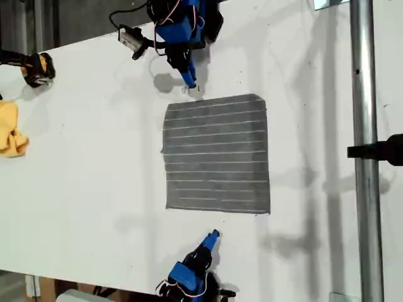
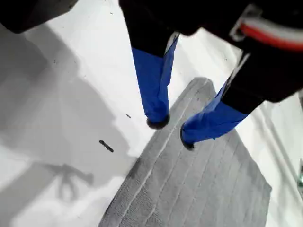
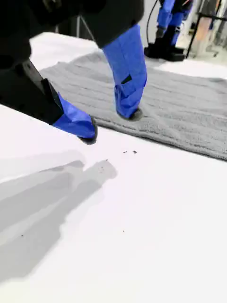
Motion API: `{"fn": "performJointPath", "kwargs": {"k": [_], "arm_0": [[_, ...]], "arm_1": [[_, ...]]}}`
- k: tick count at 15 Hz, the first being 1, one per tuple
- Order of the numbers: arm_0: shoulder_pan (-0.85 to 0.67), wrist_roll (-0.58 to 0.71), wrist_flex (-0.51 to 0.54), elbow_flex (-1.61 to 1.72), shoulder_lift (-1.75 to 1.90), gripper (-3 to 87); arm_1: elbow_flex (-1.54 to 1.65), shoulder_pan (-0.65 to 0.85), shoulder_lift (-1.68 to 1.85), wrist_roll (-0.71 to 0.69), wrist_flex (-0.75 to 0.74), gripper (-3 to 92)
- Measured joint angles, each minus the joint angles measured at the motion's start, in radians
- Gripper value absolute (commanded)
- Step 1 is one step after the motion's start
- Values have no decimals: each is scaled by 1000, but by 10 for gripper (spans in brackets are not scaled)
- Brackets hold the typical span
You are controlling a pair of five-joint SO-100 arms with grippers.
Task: Grasp corners of a towel and fold twice.
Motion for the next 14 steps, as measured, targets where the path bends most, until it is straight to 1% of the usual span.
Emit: {"fn": "performJointPath", "kwargs": {"k": [1,2,3,4,5,7,10,11,13,14], "arm_0": [[-9,-11,3,0,0,-4],[-115,-126,6,2,0,-4],[-259,-313,6,3,0,-1],[-308,-416,5,5,3,1],[-321,-446,6,5,2,0],[-330,-465,6,5,2,-13],[-334,-463,6,5,2,-14],[-334,-445,6,5,2,-14],[-333,-433,6,5,2,-14],[-328,-434,6,5,2,-14]], "arm_1": [[8,-18,0,-5,-2,-2],[11,-97,0,-9,-6,-2],[11,-104,0,-9,-11,-2],[11,-112,0,-9,-11,-2],[11,-123,0,-9,-11,-2],[11,-123,0,-9,-11,-2],[11,-121,0,-9,-14,-2],[8,-129,0,-12,-26,-2],[-98,-164,-23,-9,-69,-2],[-213,-192,-127,-12,-91,-2]]}}
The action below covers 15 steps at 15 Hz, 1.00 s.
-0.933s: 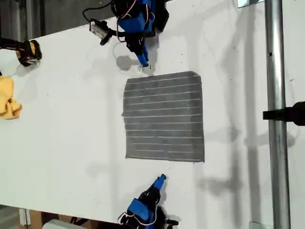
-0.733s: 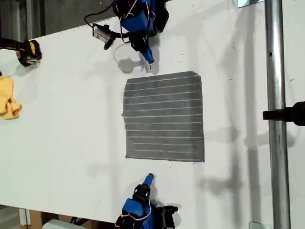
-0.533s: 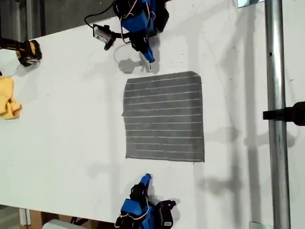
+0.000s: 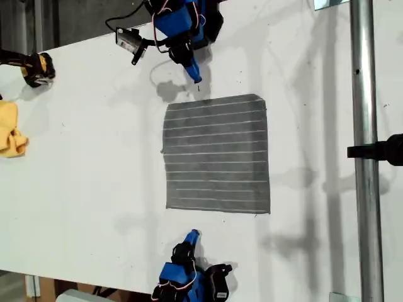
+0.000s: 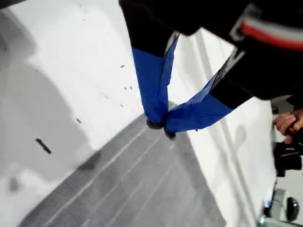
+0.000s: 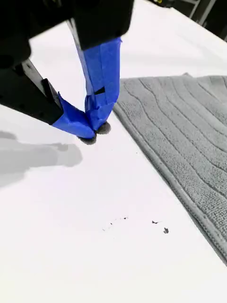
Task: Grasp corners of a towel and fold twice.
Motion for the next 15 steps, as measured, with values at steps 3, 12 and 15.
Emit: {"fn": "performJointPath", "kwargs": {"k": [3,12,15], "arm_0": [[15,-12,0,0,0,-14],[32,-15,0,0,0,-14],[40,-15,0,0,0,-15]], "arm_1": [[-463,-117,-634,-109,-67,-2],[-736,-548,-1239,-17,-164,-2],[-802,-538,-1305,-15,-161,-2]]}}
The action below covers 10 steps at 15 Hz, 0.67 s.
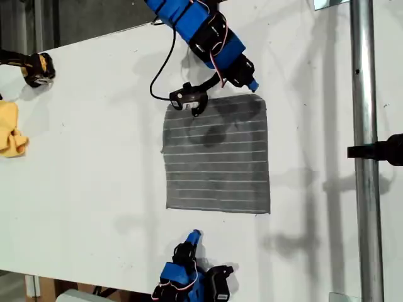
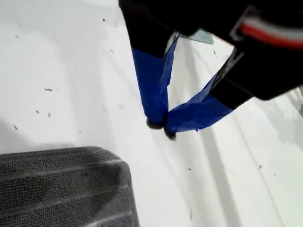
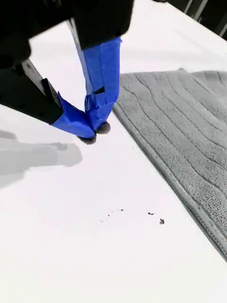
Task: Grasp corners of a towel and fold twice.
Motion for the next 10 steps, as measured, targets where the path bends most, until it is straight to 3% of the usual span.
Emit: {"fn": "performJointPath", "kwargs": {"k": [2,4,10], "arm_0": [[12,0,0,0,0,-15],[17,0,0,0,0,-15],[38,0,0,0,0,-15]], "arm_1": [[-5,2,-5,11,0,182],[-5,5,-5,60,18,282],[14,51,-5,130,92,314]]}}
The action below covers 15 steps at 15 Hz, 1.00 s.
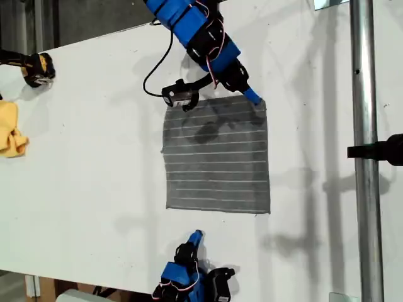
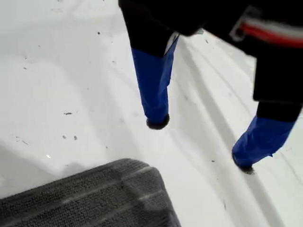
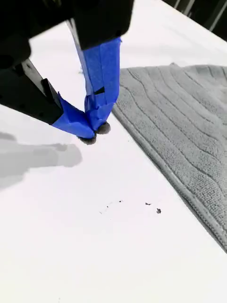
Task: Grasp corners of a towel and fold twice.
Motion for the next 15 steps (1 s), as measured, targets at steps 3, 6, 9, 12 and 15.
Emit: {"fn": "performJointPath", "kwargs": {"k": [3,6,9,12,15], "arm_0": [[6,0,0,0,0,-15],[23,-3,0,0,0,-15],[32,-3,0,0,0,-15],[32,-3,0,0,0,-15],[35,-3,0,0,0,-15]], "arm_1": [[181,20,-8,21,-120,300],[290,18,-153,31,-388,292],[291,20,-304,40,-548,283],[273,21,-380,40,-591,74],[267,21,-387,40,-601,-2]]}}
